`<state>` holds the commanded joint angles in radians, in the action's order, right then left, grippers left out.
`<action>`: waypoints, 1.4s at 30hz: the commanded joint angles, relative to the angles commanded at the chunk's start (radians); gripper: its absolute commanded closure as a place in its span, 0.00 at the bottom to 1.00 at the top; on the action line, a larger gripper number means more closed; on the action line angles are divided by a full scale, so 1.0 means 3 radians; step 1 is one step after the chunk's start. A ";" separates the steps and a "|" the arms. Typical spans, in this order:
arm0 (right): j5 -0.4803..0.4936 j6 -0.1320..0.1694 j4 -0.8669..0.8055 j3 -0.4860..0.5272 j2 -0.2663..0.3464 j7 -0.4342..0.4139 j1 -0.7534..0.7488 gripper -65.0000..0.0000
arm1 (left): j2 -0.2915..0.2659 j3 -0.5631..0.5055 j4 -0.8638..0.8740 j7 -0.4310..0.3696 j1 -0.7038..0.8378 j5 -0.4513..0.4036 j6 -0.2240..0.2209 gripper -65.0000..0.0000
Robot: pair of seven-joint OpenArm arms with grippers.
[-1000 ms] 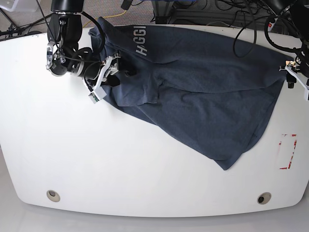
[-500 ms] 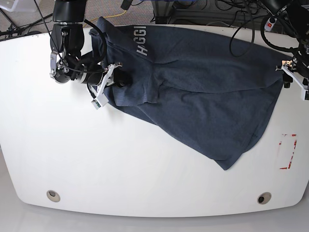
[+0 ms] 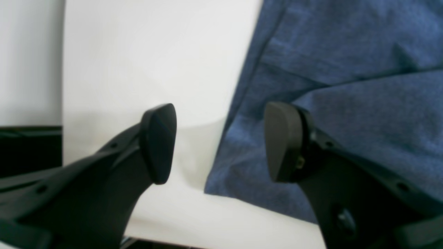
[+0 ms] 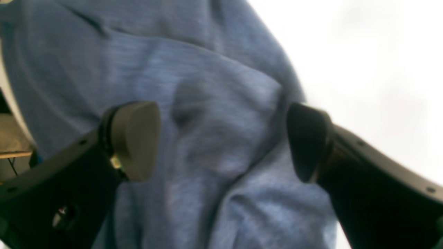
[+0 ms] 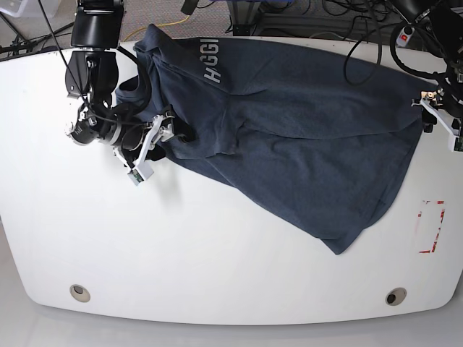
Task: Fold the T-shirt properly
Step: 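Grasp the T-shirt fabric with the right gripper and pull it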
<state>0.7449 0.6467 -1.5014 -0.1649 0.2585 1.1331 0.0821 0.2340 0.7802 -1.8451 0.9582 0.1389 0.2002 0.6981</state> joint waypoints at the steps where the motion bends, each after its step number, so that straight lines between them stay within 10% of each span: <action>1: 0.0000 0.0000 0.0056 0.0000 -0.0005 0.0000 0.0020 0.16 | 0.0000 0.0000 0.0000 0.0000 0.0000 0.0000 0.0000 0.43; 8: -0.0005 0.0000 0.0205 0.0000 -0.0118 -0.0005 0.0082 0.22 | 0.0000 -0.0010 0.0000 0.0000 0.0000 0.0000 0.0000 0.43; 18: -0.0015 -0.0026 0.0077 0.0000 -0.0240 -0.0005 0.0066 0.96 | 0.0000 -0.0010 0.0005 0.0000 0.0005 0.0000 0.0000 0.43; 32: -0.0087 -0.0031 -0.0215 0.0005 -0.0230 0.0005 -0.0010 0.97 | 0.0000 -0.0015 0.0005 0.0000 0.0000 0.0000 0.0000 0.43; 42: -0.0711 0.0000 0.0624 0.0450 -0.0056 -0.0036 0.1064 0.97 | -0.0133 -0.0020 0.0005 0.0148 -0.0092 0.0000 0.0000 0.43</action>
<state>0.5317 0.6467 -1.3142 -0.0299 0.2417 1.1224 0.4012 0.1941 0.7741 -1.8435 1.0027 0.1112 0.2002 0.6981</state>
